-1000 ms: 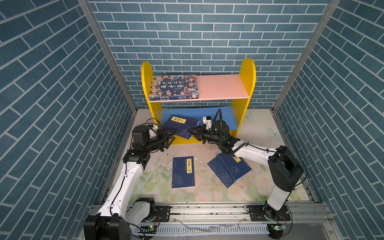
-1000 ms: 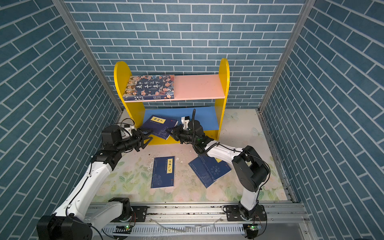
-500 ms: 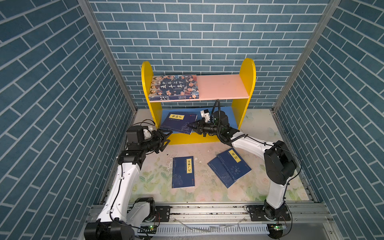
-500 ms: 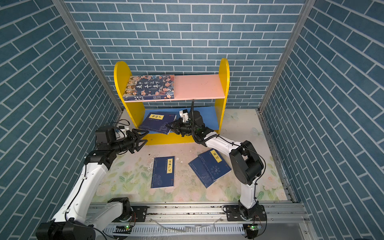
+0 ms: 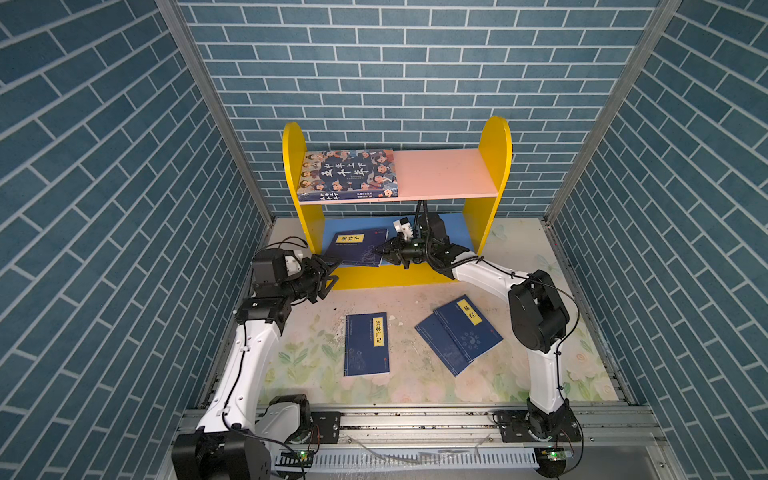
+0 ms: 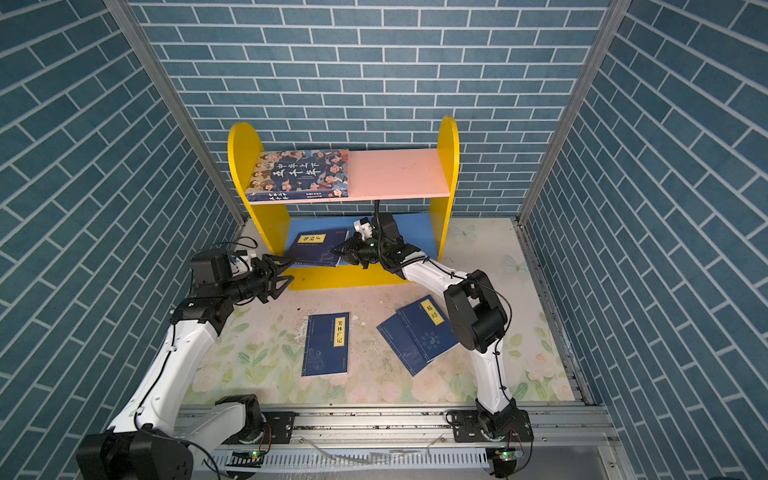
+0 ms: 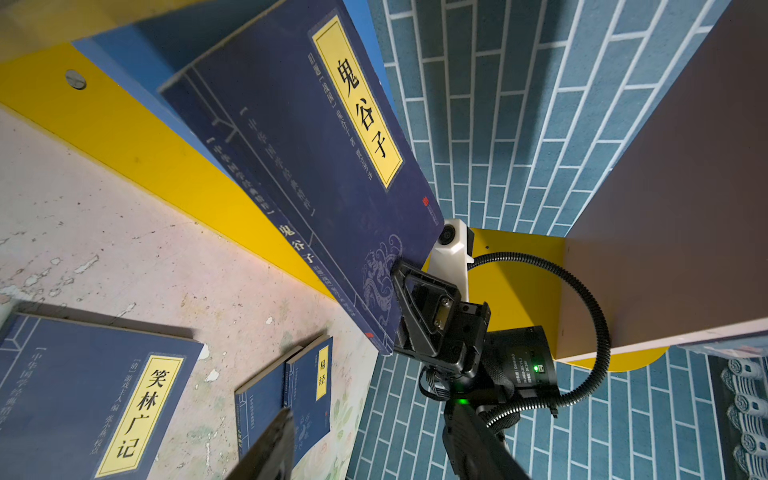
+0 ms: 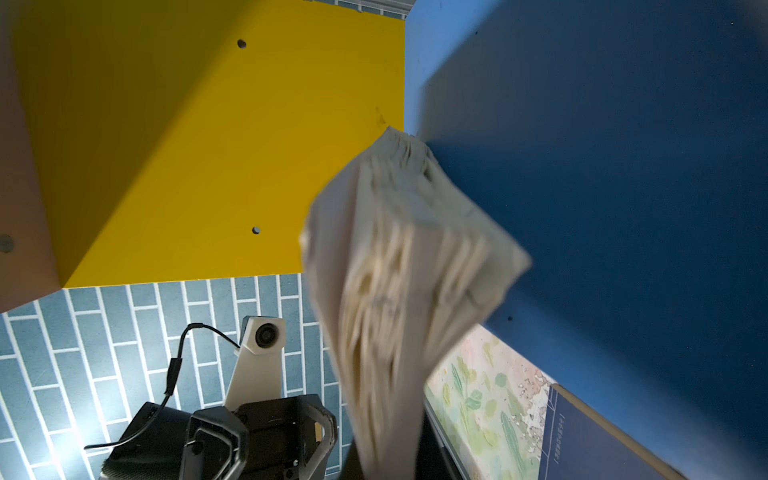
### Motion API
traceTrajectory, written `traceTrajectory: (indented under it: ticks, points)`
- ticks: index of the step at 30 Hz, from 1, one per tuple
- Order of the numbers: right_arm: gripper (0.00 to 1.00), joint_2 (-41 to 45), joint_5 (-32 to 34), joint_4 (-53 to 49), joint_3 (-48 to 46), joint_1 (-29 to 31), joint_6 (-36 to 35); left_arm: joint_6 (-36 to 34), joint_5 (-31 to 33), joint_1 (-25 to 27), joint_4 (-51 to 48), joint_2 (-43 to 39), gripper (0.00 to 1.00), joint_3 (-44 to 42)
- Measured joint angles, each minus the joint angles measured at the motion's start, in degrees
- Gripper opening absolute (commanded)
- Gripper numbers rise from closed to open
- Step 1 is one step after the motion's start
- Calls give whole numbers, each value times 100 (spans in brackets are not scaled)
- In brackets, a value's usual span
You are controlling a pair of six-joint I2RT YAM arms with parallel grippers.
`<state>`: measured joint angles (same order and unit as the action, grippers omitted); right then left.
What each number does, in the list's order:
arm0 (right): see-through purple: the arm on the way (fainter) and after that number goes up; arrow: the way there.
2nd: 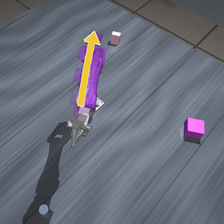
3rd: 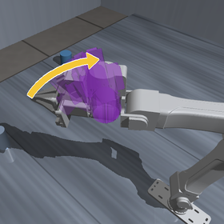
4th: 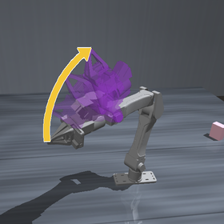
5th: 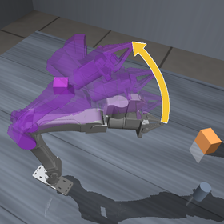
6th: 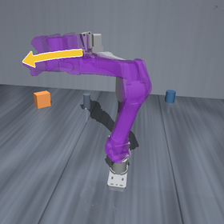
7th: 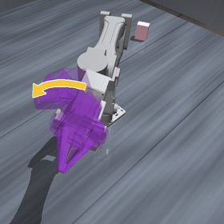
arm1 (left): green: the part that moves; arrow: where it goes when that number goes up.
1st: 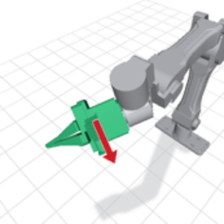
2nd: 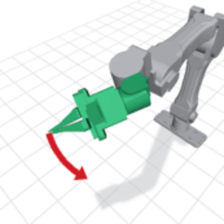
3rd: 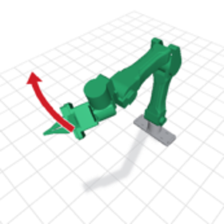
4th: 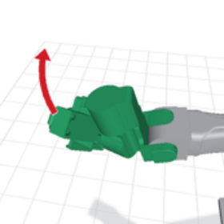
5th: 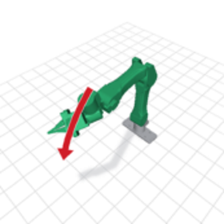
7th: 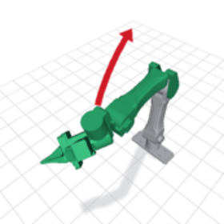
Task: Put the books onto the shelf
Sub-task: 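Push the book onto the blue shelf with the right gripper while the left steadies it, then slide the book deeper onto the blue shelf with the right gripper while the left withdraws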
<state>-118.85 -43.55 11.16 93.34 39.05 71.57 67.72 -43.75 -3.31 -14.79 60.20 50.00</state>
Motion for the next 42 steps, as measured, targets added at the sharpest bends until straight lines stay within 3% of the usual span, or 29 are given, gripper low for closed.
traceTrajectory:
  ticks: [8,21,34,42]
  points:
    - [19,-509,-236,-295,684,-116,-146,59,-4,-17,138,111,62,-17]
    - [44,-791,-337,-660,1025,-219,-304,111,-24,-22,251,155,62,-33]
    - [57,-804,87,-1766,1604,-221,-761,144,-24,-46,446,343,62,-138]
    - [62,-968,431,-2566,2094,-221,-1095,-262,-22,-46,610,581,62,-208]
